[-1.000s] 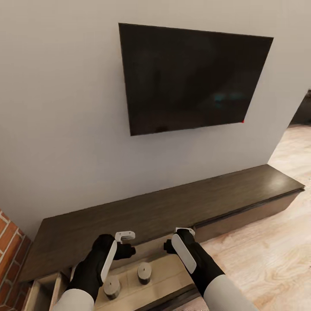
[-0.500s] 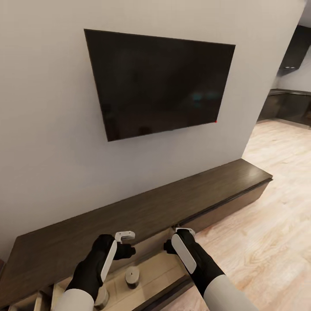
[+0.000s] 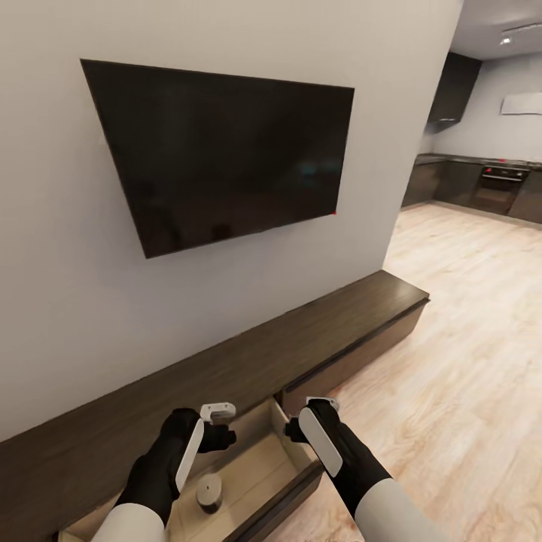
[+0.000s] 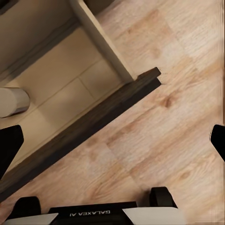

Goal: Place each of the two pumpkins and all three candles from the living room inside a cabinet in the living room (use any cabinet), then make sure every cabinet is closed, and position the cauldron so it is next to a table in the living room.

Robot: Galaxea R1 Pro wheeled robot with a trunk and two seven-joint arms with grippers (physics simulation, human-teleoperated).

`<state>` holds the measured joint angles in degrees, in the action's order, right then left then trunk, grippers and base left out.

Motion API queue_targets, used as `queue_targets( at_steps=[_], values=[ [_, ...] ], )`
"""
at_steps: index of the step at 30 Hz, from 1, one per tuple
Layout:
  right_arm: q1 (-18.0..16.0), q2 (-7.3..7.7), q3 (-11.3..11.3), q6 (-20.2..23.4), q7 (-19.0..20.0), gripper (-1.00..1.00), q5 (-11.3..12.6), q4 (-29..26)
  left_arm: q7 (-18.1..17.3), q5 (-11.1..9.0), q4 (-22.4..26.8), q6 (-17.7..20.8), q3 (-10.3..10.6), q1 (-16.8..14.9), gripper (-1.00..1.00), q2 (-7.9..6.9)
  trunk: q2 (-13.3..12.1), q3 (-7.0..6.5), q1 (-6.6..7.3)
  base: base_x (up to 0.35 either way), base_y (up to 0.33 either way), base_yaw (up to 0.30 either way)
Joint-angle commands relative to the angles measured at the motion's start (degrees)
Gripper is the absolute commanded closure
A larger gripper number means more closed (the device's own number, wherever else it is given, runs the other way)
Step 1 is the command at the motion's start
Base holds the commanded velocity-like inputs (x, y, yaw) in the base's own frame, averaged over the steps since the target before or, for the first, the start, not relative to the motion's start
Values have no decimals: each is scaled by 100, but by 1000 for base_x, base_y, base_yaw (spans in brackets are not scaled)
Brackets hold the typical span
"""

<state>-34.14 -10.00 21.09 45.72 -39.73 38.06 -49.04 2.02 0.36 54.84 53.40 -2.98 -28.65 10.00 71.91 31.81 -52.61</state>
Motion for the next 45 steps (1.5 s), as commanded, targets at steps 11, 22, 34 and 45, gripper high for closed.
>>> queue_targets(
  at_steps=[11, 22, 34, 45],
  values=[
    [-1, 0, 0, -2, 0, -100, -1, 0, 0, -1, 0, -5, 6, 0, -100, 0, -443, -198, 242, 0, 0, -282],
    [2, 0, -14, -32, 3, -100, -8, 0, 0, 2, 0, -5, 4, 0, -100, 0, -884, -392, 484, 0, 0, -262],
    [4, 0, -19, -231, -5, -100, -77, 8, 0, 3, 0, -2, 5, 0, -100, 0, -1365, -605, 747, 0, 0, -26],
    [4, 0, -35, -223, 12, -100, -8, 0, 0, 2, 0, -2, 6, 0, -100, 0, -1806, -803, 989, 0, 0, -136]
  ],
)
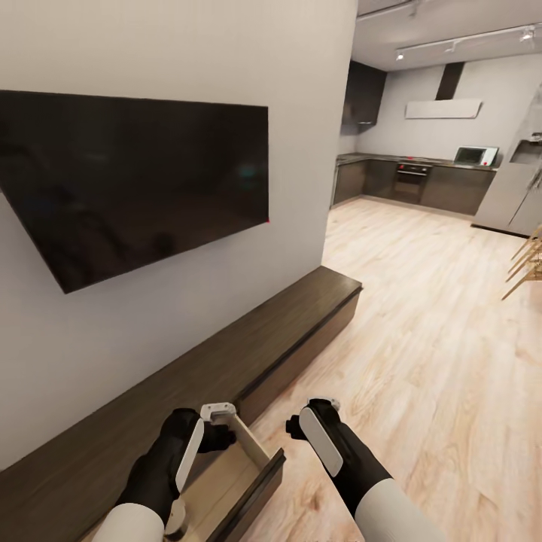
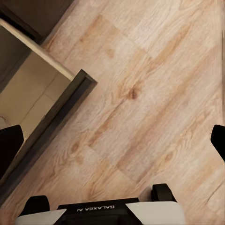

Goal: Place each of the two pumpkins and all three candles from the living room inside a cabinet in the living room (use any cabinet), then make sure every cabinet is closed, and position the cauldron so it is next to a table in the living room.

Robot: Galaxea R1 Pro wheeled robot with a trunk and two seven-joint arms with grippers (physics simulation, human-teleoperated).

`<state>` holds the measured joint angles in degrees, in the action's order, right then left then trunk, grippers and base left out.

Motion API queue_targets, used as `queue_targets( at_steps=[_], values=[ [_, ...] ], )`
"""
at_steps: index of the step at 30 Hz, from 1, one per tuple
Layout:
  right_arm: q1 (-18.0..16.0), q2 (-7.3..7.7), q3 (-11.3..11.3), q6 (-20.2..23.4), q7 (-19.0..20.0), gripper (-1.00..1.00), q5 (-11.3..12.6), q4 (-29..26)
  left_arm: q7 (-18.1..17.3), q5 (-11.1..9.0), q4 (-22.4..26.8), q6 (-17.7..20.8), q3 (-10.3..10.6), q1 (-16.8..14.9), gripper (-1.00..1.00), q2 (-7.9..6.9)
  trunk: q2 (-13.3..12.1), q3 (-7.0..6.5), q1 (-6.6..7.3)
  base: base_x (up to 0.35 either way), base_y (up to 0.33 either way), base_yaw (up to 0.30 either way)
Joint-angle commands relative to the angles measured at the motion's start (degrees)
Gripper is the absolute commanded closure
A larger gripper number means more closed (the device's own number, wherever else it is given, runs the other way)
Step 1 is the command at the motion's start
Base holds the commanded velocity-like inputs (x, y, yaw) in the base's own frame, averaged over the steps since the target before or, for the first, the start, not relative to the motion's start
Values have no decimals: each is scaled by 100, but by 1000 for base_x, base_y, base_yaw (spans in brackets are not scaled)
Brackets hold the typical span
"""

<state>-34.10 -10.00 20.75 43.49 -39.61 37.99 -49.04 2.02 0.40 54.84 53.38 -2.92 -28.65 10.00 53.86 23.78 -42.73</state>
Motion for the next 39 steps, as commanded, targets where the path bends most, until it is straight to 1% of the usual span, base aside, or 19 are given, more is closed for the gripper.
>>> queue_targets(
  at_steps=[1, 39],
  values=[
    [0, 0, 0, 1, 1, -100, 1, 0, 0, -2, 0, -1, -1, 0, -100, 0, -42, -20, 23, 0, 0, -271],
    [0, 0, -9, 2, 15, -100, 19, 4, -6, -5, 0, -5, -7, 0, -100, 0, -42, -274, 23, 0, 0, -223]
  ],
)
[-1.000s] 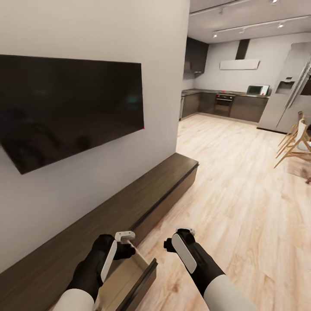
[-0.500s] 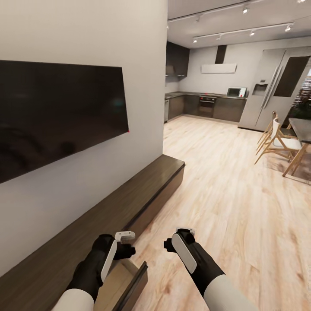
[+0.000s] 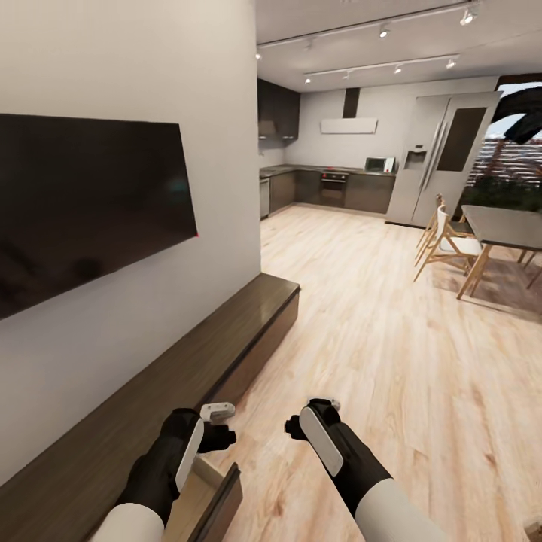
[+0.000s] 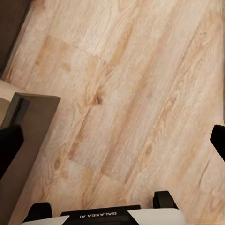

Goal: Place each of the two pumpkins and all three candles from the living room inside a cabinet in the living room (use any cabinet), then make sure every cabinet is closed, and position the cauldron so it is next to a table in the living room.

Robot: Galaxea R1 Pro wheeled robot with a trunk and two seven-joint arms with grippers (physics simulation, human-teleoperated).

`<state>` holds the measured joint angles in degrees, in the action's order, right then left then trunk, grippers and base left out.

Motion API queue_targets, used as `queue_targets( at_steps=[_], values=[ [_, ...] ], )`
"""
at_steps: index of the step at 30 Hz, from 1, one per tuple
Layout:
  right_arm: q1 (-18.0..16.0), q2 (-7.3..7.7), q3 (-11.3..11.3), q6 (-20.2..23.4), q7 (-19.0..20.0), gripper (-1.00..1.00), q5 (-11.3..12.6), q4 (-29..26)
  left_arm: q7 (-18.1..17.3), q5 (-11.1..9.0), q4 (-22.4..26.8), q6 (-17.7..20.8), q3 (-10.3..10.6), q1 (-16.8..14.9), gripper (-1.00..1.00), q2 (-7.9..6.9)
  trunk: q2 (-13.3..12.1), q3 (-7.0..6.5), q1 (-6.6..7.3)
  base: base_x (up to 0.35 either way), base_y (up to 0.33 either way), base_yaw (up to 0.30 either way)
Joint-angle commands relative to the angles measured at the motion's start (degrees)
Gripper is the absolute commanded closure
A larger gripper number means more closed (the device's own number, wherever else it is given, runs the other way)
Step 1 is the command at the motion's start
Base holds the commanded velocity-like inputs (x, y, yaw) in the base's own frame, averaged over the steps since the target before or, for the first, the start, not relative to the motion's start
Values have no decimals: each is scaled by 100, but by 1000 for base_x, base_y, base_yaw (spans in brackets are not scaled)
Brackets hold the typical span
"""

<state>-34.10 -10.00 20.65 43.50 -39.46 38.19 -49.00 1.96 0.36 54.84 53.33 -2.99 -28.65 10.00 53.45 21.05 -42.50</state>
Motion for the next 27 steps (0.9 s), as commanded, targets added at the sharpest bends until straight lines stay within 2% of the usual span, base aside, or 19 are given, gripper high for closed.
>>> queue_targets(
  at_steps=[1, 3, 5, 6, 10, 14, 21, 27],
  values=[
    [0, 0, -22, -4, 0, -100, -2, 7, -1, -3, 0, -4, 2, 0, -100, 0, 0, -7, 0, 0, 0, -220],
    [0, 0, -118, -6, -3, -100, 3, 3, -2, -6, 0, -1, 14, 0, -100, 0, 0, -21, 0, 0, 0, -220],
    [0, 0, -375, -1, -8, -100, 3, -1, -3, -9, 0, 1, 27, 0, -100, 0, 0, -35, 0, 0, 0, -220],
    [0, 0, -584, 4, -13, -100, 4, -3, -3, -9, 0, 1, 37, 0, -100, 0, 0, -42, 0, -8, -32, -219],
    [21, 0, -864, 9, -11, -100, 2, -4, 4, -10, 0, 1, 55, 0, -100, 0, 0, -70, 0, -86, -158, -220],
    [29, 0, -962, 9, -2, -100, 4, -4, 5, -10, 0, -6, 67, 0, -100, 0, 0, -98, 0, -78, -265, -220],
    [18, 0, -999, 2, 0, -100, -4, -4, 6, -2, 0, -12, 70, 0, -100, 0, 0, -146, 0, -10, -294, -221],
    [15, 0, -1037, -39, 0, -100, -2, -4, 6, -1, 0, -16, 56, 0, -100, 0, 0, -183, 0, 70, -168, -234]
  ],
)
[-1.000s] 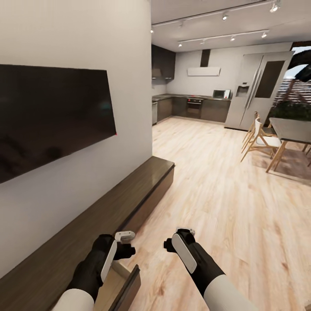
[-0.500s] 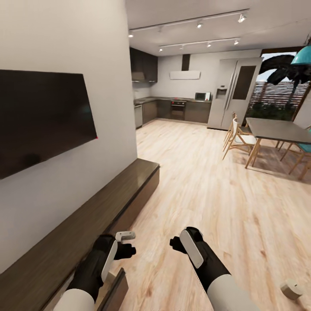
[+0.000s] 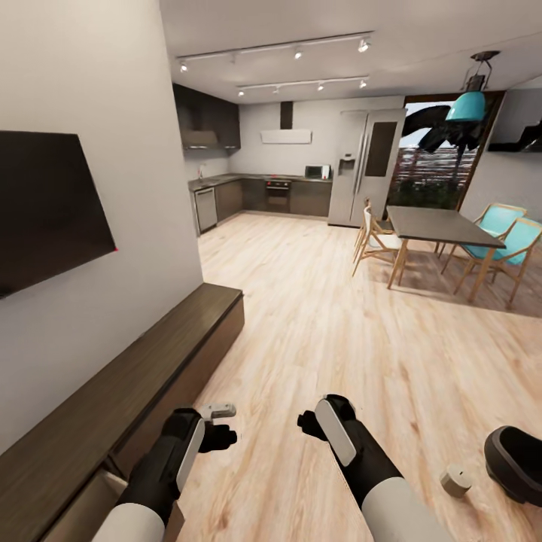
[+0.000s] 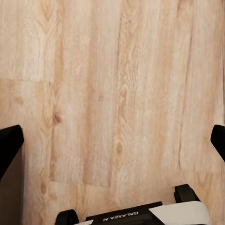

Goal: Place each of the two pumpkins and all three candles from the living room inside a cabinet in the living room (use any cabinet), then make sure every cabinet is closed, and position the cauldron so it is next to a table in the living room.

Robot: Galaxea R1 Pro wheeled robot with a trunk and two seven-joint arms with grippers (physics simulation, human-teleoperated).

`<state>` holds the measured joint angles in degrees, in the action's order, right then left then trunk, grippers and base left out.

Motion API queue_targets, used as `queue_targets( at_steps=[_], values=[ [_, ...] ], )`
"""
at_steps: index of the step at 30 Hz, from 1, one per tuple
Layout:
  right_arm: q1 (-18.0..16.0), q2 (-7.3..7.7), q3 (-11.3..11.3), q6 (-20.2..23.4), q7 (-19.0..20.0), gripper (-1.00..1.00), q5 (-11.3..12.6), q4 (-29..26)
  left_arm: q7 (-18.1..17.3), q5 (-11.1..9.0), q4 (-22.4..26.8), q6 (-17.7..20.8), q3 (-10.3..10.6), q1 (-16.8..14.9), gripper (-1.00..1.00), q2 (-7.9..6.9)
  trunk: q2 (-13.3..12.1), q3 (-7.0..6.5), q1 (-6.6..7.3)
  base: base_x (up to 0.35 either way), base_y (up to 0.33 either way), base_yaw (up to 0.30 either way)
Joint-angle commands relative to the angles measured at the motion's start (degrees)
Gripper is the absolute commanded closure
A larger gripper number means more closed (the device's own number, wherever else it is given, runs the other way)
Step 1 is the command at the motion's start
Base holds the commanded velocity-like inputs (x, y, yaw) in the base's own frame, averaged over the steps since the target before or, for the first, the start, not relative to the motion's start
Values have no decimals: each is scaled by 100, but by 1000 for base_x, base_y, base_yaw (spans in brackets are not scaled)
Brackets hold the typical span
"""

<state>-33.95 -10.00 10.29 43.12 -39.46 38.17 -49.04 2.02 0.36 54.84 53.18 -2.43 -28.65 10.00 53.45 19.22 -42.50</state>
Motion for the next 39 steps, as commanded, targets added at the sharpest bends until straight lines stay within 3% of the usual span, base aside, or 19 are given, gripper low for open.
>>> queue_targets(
  at_steps=[1, 5, 9, 25, 39],
  values=[
    [4, 0, -54, -3, 0, -100, 6, 2, 0, -1, 0, 0, -1, 0, -100, 0, 0, -6, 0, 90, -134, -244],
    [10, 118, -290, -5, 0, -100, 13, 6, 0, -1, 0, 0, -3, 0, -100, 0, 0, -27, 0, 92, -145, -247],
    [11, 135, -362, -11, 0, -100, 8, 6, 0, 5, 0, -2, -3, 0, -100, 0, 0, -48, 0, 93, -156, -249],
    [12, 141, -378, -75, 0, -100, 7, 8, 9, 8, -9, -34, -3, 0, -100, 0, 0, -128, 0, 35, -176, -252],
    [11, 148, -378, -77, 0, -100, 6, 7, 17, 8, -9, -35, -4, 0, -100, 0, 0, -194, 0, 220, -181, -253]
  ],
)
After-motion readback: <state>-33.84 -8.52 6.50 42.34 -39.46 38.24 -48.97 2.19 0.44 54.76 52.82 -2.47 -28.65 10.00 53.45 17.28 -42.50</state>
